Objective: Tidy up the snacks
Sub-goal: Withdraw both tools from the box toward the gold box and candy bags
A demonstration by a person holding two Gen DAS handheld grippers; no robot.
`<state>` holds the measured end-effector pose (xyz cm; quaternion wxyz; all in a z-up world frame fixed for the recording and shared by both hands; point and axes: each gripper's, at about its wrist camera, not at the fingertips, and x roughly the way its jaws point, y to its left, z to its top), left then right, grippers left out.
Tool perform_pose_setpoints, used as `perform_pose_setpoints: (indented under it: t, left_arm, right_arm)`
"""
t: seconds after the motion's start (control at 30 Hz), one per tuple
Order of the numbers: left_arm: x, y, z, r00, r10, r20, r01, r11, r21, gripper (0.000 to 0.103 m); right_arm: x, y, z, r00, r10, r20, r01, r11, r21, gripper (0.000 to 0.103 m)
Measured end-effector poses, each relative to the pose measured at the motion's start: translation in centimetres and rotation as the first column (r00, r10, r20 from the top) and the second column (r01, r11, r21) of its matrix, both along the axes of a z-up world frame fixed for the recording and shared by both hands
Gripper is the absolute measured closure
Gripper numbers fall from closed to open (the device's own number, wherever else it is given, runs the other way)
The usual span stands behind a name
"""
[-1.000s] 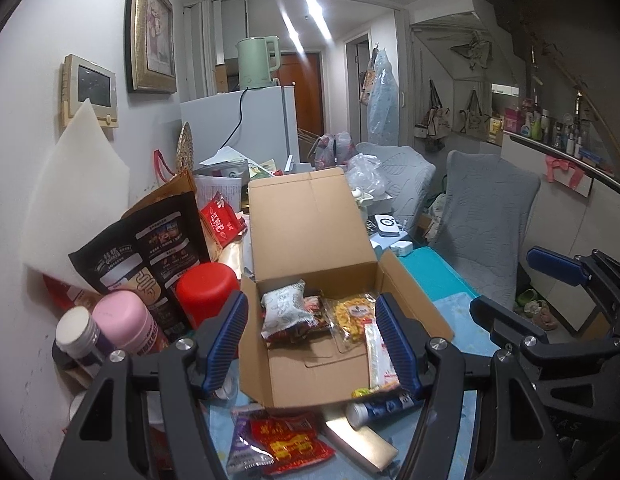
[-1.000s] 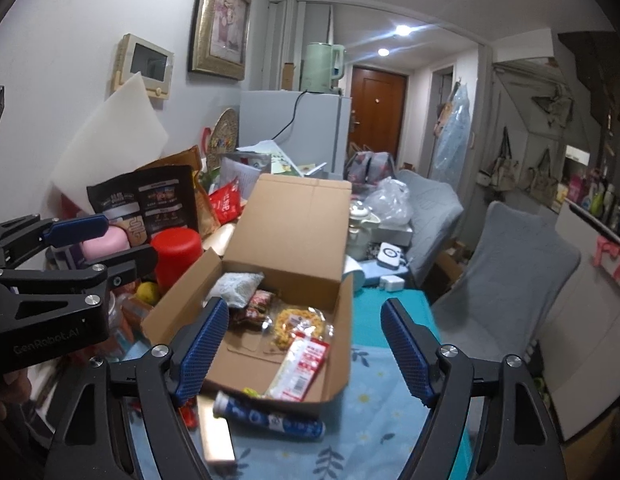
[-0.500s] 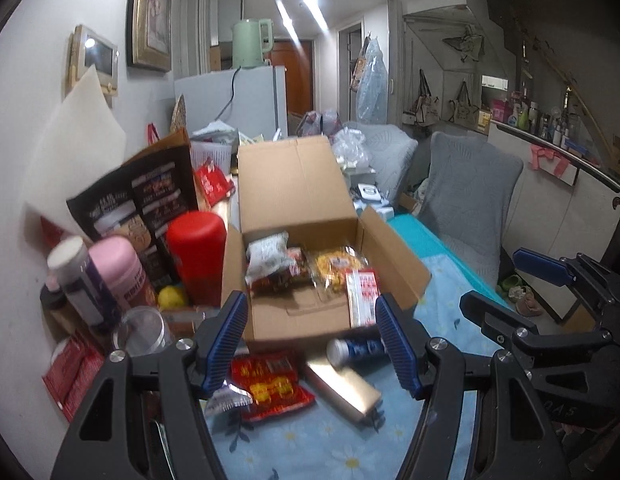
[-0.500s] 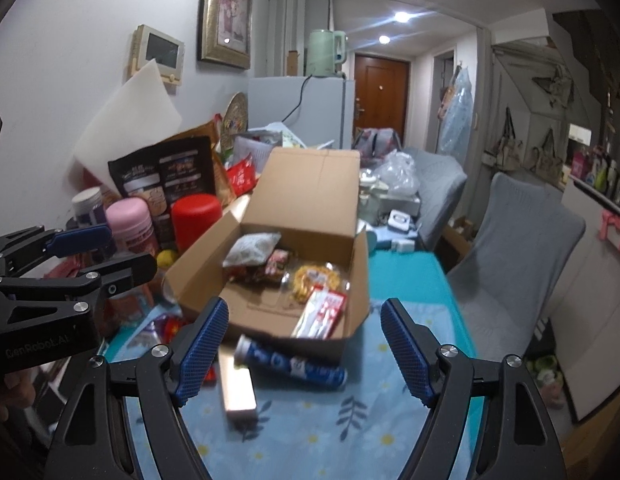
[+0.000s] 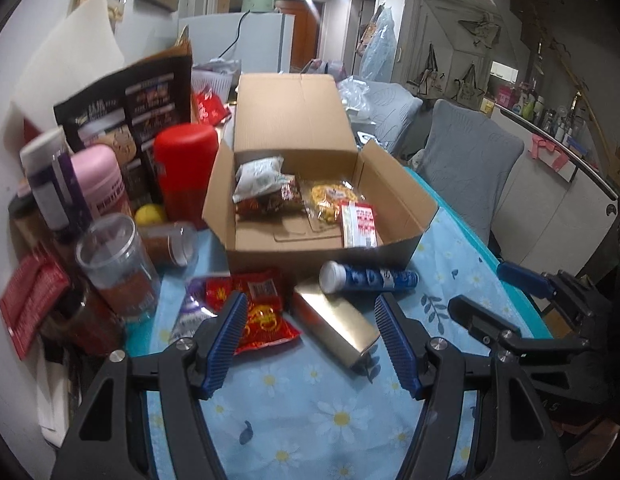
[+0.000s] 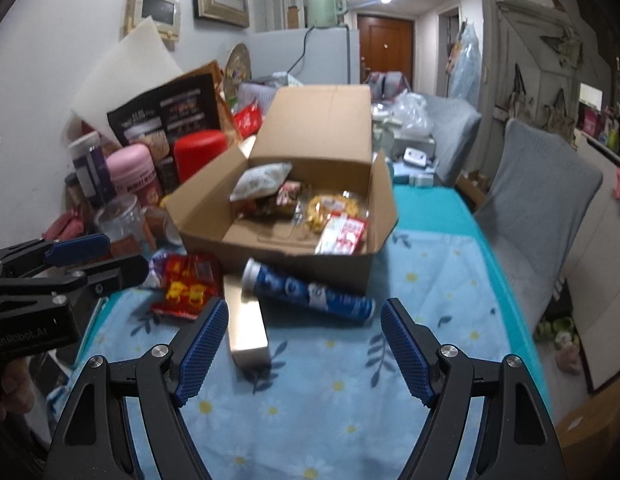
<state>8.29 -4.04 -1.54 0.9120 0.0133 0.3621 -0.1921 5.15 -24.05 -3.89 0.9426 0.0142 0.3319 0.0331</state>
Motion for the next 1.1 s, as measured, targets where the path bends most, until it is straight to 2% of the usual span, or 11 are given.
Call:
perform_pose_setpoints:
  t: [0.27,0.6,0.77,0.93,1.1]
  left_arm:
    - [0.5,0.8,-3.8,0.998,0.011,-0.068,-0.009,1.000,0.026,0.037]
    - [1.6,3.8,-7.5,0.983,0.095,-0.155,-0.098,0.995,-0.010,0.037]
    - [2.4,5.3,-8.2,0.976,0.144,-0.162,-0.147,0.989,-0.004,0.037]
    - [3.6,6.6,-8.4,0.970,0.171,-0.174,-0.178,0.984,-0.028,0.037]
    - [4.8,7.0,-7.9,0.970,0.194,-0.147,-0.199,0.980,-0.017,0.037]
  right_arm:
    - [0.7,0.8,-3.8,0.997,0.033,-0.075,-0.031,0.999,0.023,0.024]
    - [2.3,2.8,-6.8,0.986,0.099,-0.132,-0.095,0.995,0.034,0.024]
    - [3.6,3.8,-8.0,0.978,0.132,-0.160,-0.127,0.991,0.043,0.024]
    - [5.1,4.3,-8.9,0.972,0.152,-0.178,-0.144,0.988,0.060,0.024]
    - [6.7,4.5,-9.5,0.967,0.164,-0.194,-0.155,0.986,0.064,0.024]
